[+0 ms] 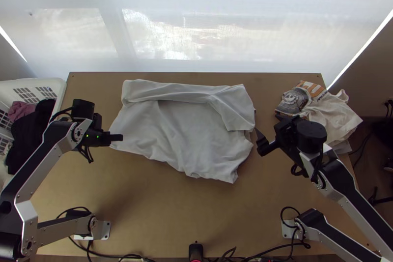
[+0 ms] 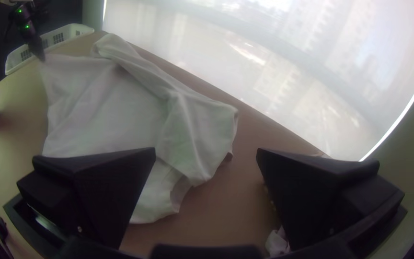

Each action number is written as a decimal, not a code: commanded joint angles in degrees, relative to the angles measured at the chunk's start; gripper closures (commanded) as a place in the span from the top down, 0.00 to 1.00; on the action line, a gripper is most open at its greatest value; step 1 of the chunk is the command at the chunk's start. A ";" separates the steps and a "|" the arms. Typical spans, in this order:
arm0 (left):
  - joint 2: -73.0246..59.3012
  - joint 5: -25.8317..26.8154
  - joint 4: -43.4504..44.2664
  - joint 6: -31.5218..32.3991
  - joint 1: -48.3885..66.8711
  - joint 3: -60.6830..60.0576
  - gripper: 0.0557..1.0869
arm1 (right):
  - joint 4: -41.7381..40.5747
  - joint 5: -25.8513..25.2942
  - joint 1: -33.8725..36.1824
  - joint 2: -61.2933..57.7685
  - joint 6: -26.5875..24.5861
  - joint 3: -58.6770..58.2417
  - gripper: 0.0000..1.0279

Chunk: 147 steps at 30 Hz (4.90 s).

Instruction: Fold the t-shirt

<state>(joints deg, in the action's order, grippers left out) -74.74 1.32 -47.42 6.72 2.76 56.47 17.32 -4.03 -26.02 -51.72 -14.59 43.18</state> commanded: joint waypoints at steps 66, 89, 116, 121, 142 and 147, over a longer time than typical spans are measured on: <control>9.88 2.63 -4.79 -0.83 -4.43 -5.23 0.03 | 9.40 9.92 -26.54 -14.19 1.32 -8.55 0.66; 7.33 2.63 -3.03 -1.54 -4.87 -3.47 0.03 | 10.10 10.18 -21.26 -10.77 0.79 -10.83 0.61; 7.15 2.63 -2.33 -1.36 -5.23 -3.29 0.03 | 10.19 10.89 -23.02 -11.56 1.49 -10.22 0.56; 7.15 2.63 -2.33 -1.36 -5.23 -3.03 0.03 | 9.22 10.98 -24.08 -14.28 1.49 -9.34 0.55; 6.80 2.63 -1.54 -1.62 -5.84 -2.68 0.03 | 4.48 10.89 -23.37 -19.64 1.41 -6.18 0.03; 6.89 2.63 -1.62 -1.62 -5.84 -2.50 0.03 | 7.55 11.15 -19.68 -17.88 0.88 -1.61 0.03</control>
<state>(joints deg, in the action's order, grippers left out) -67.94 3.92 -49.06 5.13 -3.11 53.78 22.74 6.92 -49.32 -70.85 -13.19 37.23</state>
